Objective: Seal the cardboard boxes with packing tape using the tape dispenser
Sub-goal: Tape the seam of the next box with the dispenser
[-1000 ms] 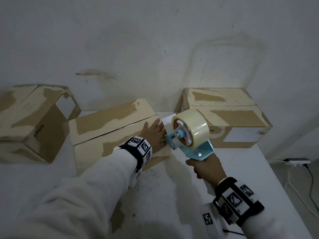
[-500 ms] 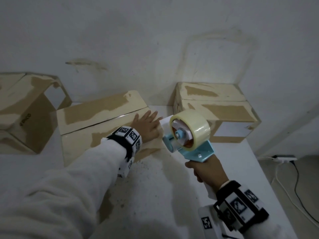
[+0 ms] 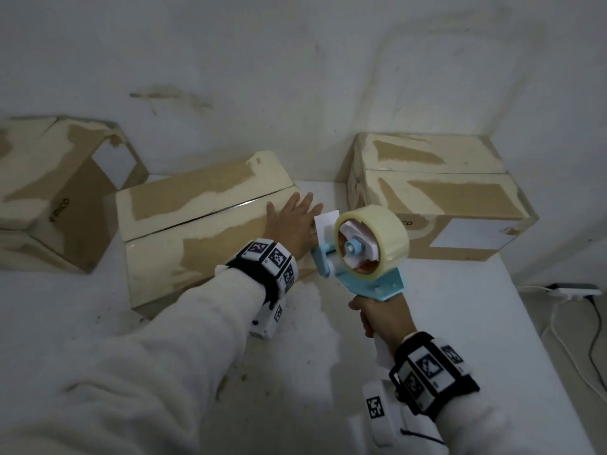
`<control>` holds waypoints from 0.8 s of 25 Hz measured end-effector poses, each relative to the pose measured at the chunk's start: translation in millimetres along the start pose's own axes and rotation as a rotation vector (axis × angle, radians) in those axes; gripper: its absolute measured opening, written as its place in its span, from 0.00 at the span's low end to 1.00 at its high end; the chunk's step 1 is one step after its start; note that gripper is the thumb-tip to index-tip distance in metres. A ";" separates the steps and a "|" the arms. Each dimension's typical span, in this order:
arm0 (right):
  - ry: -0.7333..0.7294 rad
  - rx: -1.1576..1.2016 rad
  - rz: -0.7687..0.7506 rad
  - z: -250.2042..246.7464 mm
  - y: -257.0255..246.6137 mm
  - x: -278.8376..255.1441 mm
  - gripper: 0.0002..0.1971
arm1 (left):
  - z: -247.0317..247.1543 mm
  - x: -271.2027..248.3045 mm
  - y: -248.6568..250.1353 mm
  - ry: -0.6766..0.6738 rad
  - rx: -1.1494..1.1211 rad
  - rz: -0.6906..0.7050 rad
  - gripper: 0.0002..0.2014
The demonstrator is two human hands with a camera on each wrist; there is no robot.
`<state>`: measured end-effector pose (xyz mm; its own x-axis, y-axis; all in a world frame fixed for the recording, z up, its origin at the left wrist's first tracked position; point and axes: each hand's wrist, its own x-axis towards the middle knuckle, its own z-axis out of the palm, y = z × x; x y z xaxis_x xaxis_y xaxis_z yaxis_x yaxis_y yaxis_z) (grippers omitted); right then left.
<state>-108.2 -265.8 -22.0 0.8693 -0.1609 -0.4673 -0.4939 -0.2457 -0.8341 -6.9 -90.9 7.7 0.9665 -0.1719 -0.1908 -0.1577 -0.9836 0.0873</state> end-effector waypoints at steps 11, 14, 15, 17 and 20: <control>-0.102 0.156 0.063 2.5 8.2 12.7 0.16 | -2.8 -1.8 2.2 0.019 0.009 0.000 0.31; -0.113 0.190 0.102 2.3 10.1 15.3 0.14 | -2.3 -1.1 1.7 0.015 0.012 -0.002 0.32; -0.113 0.199 0.124 1.6 12.2 15.5 0.14 | -1.7 -0.7 1.4 0.013 0.016 0.000 0.32; -0.116 0.217 0.163 -5.2 20.4 12.0 0.13 | -1.2 -1.0 1.5 0.004 0.019 0.009 0.33; -0.077 0.017 0.069 -26.8 31.7 14.1 0.14 | -0.7 -1.2 -1.4 0.016 0.048 0.027 0.37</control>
<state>-112.0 -301.4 -47.2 0.8326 -0.1028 -0.5442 -0.5526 -0.2201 -0.8039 -7.6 -89.3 8.5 0.9648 -0.1980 -0.1730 -0.1931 -0.9802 0.0448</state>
